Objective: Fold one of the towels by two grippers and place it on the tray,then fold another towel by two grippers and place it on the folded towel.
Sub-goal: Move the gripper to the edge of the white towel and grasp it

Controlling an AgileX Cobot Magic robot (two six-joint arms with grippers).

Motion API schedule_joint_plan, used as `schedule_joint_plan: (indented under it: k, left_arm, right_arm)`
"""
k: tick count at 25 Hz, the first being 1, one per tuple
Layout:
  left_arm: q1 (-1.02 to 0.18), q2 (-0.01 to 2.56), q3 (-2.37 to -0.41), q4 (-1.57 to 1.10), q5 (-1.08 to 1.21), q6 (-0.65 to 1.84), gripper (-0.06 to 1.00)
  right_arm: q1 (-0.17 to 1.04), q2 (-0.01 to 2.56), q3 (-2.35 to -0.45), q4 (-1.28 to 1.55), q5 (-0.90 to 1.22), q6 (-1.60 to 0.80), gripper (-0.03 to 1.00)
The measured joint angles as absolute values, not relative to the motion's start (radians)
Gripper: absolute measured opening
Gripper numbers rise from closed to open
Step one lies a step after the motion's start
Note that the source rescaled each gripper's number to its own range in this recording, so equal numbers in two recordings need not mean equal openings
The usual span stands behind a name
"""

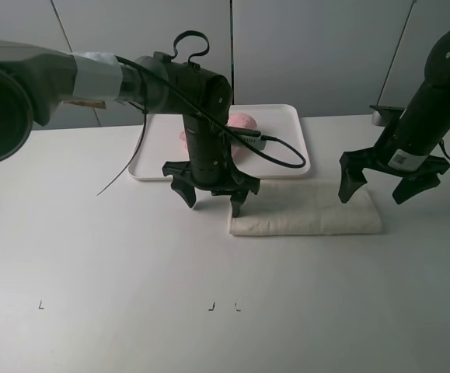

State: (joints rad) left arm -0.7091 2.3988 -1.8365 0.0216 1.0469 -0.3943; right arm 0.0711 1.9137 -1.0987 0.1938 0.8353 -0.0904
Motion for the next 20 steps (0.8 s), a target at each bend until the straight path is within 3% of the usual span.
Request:
schedule_joint_plan:
  k: [20]
  left_arm:
    - [-0.709,2.399,-1.836,0.020,1.051,-0.369,1.00]
  right_arm:
    - [0.071,1.981,-1.099,0.175,0.817,-0.090,1.00]
